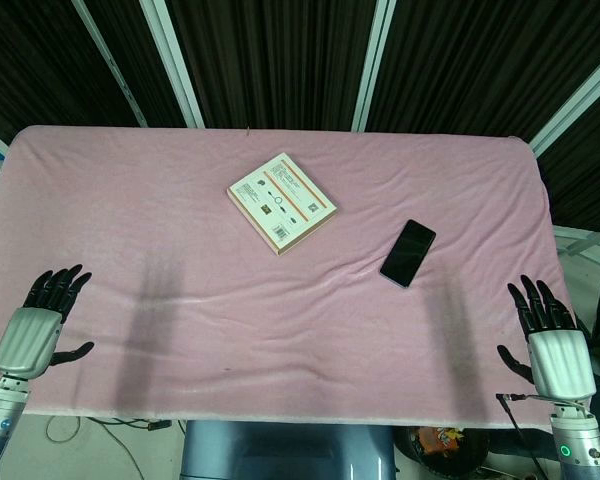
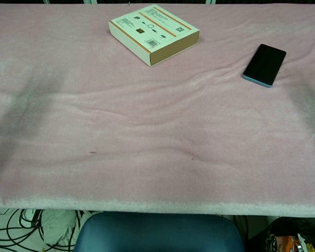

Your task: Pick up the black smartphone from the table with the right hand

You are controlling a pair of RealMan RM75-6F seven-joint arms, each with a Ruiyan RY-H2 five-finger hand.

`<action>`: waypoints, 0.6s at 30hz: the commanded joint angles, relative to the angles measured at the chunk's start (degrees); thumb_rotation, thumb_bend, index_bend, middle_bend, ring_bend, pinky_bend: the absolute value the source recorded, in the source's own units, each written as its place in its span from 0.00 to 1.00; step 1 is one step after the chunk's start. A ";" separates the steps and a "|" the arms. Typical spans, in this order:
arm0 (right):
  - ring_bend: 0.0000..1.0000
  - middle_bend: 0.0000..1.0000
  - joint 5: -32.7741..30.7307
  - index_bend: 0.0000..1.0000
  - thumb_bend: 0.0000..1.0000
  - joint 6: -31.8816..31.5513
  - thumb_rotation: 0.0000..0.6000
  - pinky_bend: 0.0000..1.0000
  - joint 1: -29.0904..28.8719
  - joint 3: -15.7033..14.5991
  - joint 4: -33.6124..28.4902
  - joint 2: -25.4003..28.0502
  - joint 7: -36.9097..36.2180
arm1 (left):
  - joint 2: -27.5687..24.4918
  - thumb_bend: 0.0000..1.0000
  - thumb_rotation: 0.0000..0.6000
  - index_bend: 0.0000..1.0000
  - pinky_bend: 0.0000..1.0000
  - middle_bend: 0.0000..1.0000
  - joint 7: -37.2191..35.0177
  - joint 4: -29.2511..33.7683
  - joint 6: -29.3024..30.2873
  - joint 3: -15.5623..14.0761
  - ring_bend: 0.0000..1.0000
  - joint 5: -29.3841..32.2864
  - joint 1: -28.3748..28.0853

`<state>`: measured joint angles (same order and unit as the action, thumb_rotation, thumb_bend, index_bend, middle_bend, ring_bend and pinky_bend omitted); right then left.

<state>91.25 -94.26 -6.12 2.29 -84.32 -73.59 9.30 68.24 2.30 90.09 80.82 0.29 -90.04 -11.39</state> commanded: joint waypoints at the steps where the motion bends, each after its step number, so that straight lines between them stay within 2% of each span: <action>1: 0.00 0.00 0.04 0.00 0.26 0.22 1.00 0.23 0.02 0.03 0.06 -0.03 -0.01 | 0.01 0.00 1.00 0.00 0.00 0.00 0.03 0.03 -0.05 -0.02 0.00 0.00 -0.02; 11: 0.00 0.00 0.72 0.00 0.24 0.60 1.00 0.23 -0.02 0.20 -0.25 0.14 -0.36 | -0.03 0.00 1.00 0.00 0.00 0.00 -0.02 0.18 0.10 0.00 0.00 0.06 0.08; 18: 0.00 0.00 1.59 0.00 0.20 1.80 1.00 0.23 -0.73 0.12 -1.15 0.48 -0.15 | -0.07 0.00 1.00 0.00 0.00 0.00 -0.23 0.21 0.10 0.04 0.00 0.14 0.09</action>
<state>92.70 -92.62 -6.69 2.41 -85.33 -73.18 9.15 68.17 2.06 90.30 80.92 0.33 -89.89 -11.31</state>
